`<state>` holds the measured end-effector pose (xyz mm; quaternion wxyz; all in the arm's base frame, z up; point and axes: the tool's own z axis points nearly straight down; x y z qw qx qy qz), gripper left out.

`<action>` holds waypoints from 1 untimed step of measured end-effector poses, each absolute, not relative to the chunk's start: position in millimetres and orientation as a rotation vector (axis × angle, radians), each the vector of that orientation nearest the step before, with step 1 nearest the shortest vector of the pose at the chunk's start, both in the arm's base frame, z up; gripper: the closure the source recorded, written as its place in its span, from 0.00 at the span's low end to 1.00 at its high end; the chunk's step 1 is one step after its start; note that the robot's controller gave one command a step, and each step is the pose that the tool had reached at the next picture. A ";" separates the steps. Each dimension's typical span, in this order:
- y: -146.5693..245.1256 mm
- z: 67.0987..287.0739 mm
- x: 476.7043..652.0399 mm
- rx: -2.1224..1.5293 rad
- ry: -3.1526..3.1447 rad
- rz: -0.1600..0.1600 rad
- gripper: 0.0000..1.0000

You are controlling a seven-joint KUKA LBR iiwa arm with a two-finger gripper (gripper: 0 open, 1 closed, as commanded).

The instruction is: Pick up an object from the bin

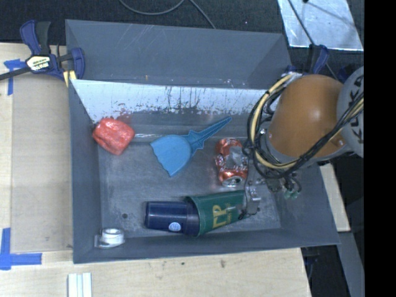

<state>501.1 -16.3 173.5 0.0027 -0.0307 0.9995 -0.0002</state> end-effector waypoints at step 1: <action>-16.9 134.8 491.8 -0.151 3.141 0.000 0.00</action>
Offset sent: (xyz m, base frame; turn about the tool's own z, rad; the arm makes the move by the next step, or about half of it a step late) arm -0.0159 0.0003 -0.0565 -0.1730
